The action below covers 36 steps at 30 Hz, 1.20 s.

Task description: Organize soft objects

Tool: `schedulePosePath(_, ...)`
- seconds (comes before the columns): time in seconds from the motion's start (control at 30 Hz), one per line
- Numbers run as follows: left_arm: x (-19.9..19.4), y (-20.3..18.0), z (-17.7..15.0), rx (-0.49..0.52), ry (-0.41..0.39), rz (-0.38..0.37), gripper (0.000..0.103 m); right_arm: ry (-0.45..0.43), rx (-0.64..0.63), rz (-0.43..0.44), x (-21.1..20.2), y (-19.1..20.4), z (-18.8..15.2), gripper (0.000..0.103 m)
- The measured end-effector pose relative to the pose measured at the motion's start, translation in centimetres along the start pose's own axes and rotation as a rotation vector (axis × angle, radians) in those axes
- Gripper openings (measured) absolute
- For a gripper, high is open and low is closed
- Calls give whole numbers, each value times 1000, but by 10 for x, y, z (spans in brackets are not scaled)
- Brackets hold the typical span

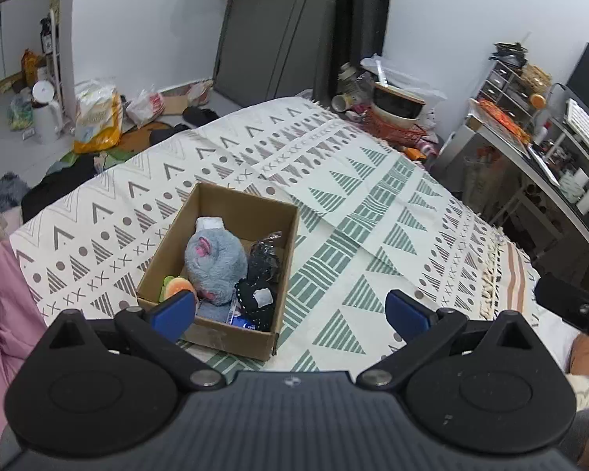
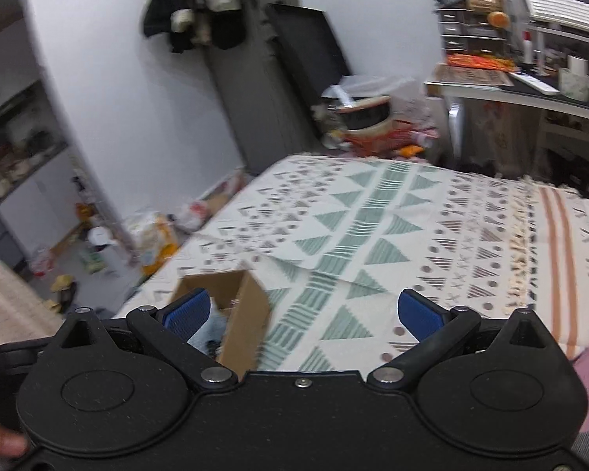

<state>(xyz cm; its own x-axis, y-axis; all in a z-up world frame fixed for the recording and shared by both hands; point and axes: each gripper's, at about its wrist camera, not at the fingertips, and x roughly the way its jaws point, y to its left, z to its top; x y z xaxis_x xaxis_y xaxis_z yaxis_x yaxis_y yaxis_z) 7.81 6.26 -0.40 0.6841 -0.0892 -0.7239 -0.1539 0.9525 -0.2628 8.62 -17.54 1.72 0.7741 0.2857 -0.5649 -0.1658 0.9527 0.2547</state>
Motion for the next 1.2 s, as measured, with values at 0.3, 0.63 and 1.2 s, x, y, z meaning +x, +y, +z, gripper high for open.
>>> schedulePosePath(0.3, -30, -10, -10, 58, -36, -8, 102, -7, -86, -16, -36, 7, -6, 103)
schedulePosePath(0.63, -57, -17, -22, 126, -56, -3, 102, -12, -61, -32, -59, -1, -21, 103)
schedulePosePath(1.2, -79, -15, -40, 171, -73, 43, 102, 3, -71, -56, -70, 1, -36, 103)
